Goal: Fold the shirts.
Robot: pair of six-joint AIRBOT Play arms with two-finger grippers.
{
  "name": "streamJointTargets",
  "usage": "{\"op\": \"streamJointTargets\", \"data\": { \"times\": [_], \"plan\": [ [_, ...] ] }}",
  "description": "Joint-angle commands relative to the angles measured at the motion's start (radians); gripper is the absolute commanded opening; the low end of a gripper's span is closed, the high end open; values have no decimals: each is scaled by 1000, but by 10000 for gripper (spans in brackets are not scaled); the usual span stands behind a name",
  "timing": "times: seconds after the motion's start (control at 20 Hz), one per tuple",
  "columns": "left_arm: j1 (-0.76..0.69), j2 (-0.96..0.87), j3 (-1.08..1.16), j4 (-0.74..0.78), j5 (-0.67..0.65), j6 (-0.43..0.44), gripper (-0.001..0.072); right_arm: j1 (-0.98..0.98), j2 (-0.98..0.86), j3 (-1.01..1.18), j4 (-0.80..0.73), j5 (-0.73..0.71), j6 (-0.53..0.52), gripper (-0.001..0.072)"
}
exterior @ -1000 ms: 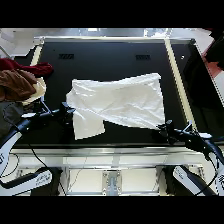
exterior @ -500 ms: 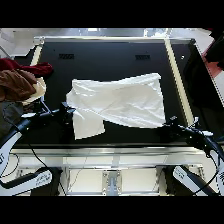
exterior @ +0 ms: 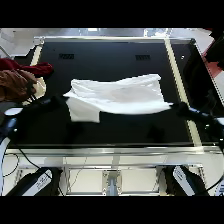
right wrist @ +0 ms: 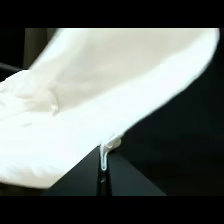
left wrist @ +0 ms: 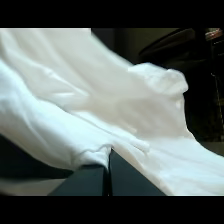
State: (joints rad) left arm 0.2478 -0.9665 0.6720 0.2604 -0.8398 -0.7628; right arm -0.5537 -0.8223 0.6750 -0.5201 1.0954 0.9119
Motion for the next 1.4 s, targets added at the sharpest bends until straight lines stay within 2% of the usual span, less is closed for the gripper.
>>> {"op": "streamJointTargets", "data": {
  "times": [0.0,0.15,0.25,0.35,0.5,0.6,0.7,0.75,0.85,1.05,1.35],
  "plan": [
    [18,255,190,183,-14,16,7,4,184,335,-195,261,-83,10],
    [18,418,426,402,-13,-146,7,7,336,627,-221,170,44,10],
    [18,462,594,645,-22,-315,7,7,371,802,-237,79,100,11],
    [18,440,719,834,-56,-393,7,7,349,916,-231,4,102,11],
    [16,309,850,816,-140,-406,7,7,224,974,-103,-44,123,11],
    [-3,179,876,764,-224,-417,7,7,95,973,-35,40,129,11],
    [-79,32,875,761,-306,-435,6,20,-46,964,-27,158,161,11],
    [-133,-50,875,779,-305,-436,6,49,-105,948,-44,178,161,11],
    [-243,-203,875,887,-242,-486,6,153,-218,895,-153,150,160,11],
    [-357,-459,877,1227,-27,-714,6,368,-455,820,-439,-34,181,11],
    [-353,-711,902,1271,87,-727,7,449,-774,821,-452,-414,259,11]
  ]
}}
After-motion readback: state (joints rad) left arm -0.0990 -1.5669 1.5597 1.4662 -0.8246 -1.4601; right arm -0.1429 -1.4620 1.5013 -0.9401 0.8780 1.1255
